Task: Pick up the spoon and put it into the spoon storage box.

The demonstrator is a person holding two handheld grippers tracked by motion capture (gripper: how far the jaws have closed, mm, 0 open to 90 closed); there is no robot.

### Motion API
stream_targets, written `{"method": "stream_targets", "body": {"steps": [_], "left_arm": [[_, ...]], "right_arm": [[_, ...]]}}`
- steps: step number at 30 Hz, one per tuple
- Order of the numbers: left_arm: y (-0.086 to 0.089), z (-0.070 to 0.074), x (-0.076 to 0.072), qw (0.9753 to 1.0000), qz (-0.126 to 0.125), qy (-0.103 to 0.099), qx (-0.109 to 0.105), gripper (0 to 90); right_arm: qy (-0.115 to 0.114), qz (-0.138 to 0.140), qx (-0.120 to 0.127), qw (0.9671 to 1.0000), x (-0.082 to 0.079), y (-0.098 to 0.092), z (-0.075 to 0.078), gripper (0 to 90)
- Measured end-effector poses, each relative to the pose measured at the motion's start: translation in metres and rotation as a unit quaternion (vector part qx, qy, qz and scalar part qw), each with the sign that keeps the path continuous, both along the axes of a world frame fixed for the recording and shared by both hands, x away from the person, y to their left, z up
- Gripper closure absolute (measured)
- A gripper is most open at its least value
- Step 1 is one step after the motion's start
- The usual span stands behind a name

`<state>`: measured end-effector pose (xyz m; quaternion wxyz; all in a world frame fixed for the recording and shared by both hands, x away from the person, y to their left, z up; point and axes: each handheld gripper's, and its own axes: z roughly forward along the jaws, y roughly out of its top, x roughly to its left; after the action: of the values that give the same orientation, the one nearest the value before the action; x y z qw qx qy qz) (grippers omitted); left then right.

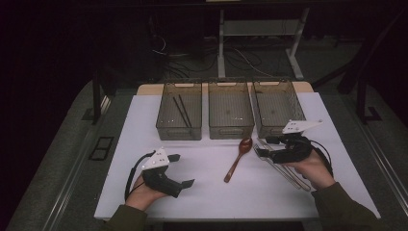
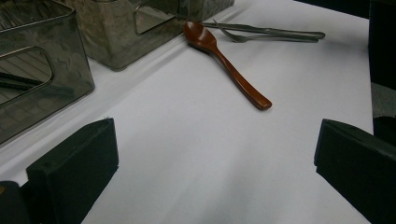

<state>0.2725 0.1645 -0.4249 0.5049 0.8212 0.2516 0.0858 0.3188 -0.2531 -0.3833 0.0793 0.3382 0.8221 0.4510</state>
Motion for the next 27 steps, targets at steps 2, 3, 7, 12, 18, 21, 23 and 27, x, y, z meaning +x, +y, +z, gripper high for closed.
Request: {"method": "stream_targets", "body": {"steps": [2,3,7,12,18,21,23,27], "left_arm": [[0.000,0.000,0.000,1.0000,0.001,0.000,0.000,0.0],[0.000,0.000,0.000,1.0000,0.001,0.000,0.000,0.0],[0.000,0.000,0.001,1.0000,0.001,0.000,0.003,0.0],[-0.002,-0.001,0.000,0.9999,0.007,0.004,0.011,0.0],[-0.006,0.000,0.000,0.9997,0.016,0.010,0.013,2.7],[-0.011,0.001,0.000,0.9997,0.014,0.012,0.018,5.5],[-0.014,0.001,0.000,0.9996,0.012,0.013,0.021,6.9],[-0.019,0.002,0.001,0.9996,0.010,0.013,0.022,14.7]], "right_arm": [[0.003,0.000,-0.003,1.0000,-0.002,-0.002,-0.002,35.8],[0.004,-0.001,-0.005,1.0000,-0.004,-0.003,-0.003,35.7],[0.006,-0.001,-0.007,1.0000,-0.011,-0.009,-0.009,33.4],[0.013,-0.010,-0.005,0.9999,-0.021,-0.017,-0.019,32.4],[0.010,-0.023,-0.016,0.9995,-0.036,-0.030,-0.031,32.0],[0.004,-0.037,-0.023,0.9990,-0.044,-0.037,-0.036,30.6],[0.005,-0.041,-0.021,0.9989,-0.048,-0.042,-0.038,30.0],[0.003,-0.054,-0.021,0.9983,-0.056,-0.048,-0.043,28.5]]}}
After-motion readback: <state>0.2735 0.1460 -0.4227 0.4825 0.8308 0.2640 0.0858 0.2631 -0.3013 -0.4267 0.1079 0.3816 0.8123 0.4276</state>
